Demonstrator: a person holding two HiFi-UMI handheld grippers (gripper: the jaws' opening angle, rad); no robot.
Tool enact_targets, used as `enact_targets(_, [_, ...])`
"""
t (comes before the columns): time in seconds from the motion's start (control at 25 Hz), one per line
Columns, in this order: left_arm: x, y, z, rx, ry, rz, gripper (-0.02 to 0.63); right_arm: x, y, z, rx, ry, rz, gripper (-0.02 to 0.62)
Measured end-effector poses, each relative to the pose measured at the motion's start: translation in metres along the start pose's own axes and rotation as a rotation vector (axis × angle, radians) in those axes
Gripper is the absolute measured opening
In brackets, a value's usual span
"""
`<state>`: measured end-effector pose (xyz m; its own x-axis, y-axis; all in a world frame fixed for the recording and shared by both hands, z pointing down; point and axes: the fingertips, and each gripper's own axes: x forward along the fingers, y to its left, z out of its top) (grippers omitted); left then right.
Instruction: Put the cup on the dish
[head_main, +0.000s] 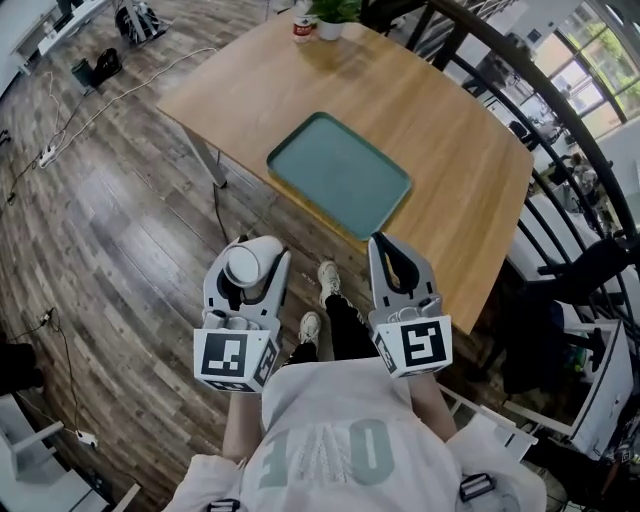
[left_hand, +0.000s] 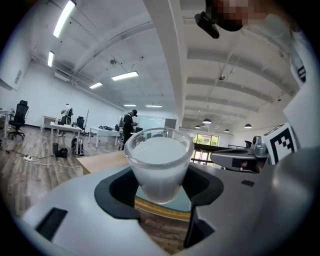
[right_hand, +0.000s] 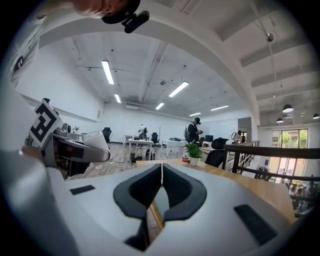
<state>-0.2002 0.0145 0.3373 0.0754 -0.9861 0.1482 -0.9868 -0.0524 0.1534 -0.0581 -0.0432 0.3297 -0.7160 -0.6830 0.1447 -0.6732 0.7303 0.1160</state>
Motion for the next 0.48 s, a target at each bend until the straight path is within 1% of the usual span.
enact_targets(0.08, [0.018, 0.005, 0.005, -0.001, 0.011, 0.008, 0.261, 0.018, -0.012, 0.008, -0.015, -0.010, 0.007, 0.021])
enact_targets(0.16, [0.043, 0.007, 0.016, 0.002, 0.017, 0.023, 0.261, 0.040, -0.034, 0.016, -0.021, -0.019, 0.016, 0.021])
enact_targets(0.36, [0.113, 0.011, 0.043, -0.017, 0.006, 0.042, 0.261, 0.103, -0.091, 0.013, 0.019, -0.032, 0.037, 0.021])
enact_targets(0.48, [0.145, 0.022, 0.059, 0.018, -0.004, 0.055, 0.261, 0.131, -0.110, 0.017, 0.036, -0.056, 0.033, 0.021])
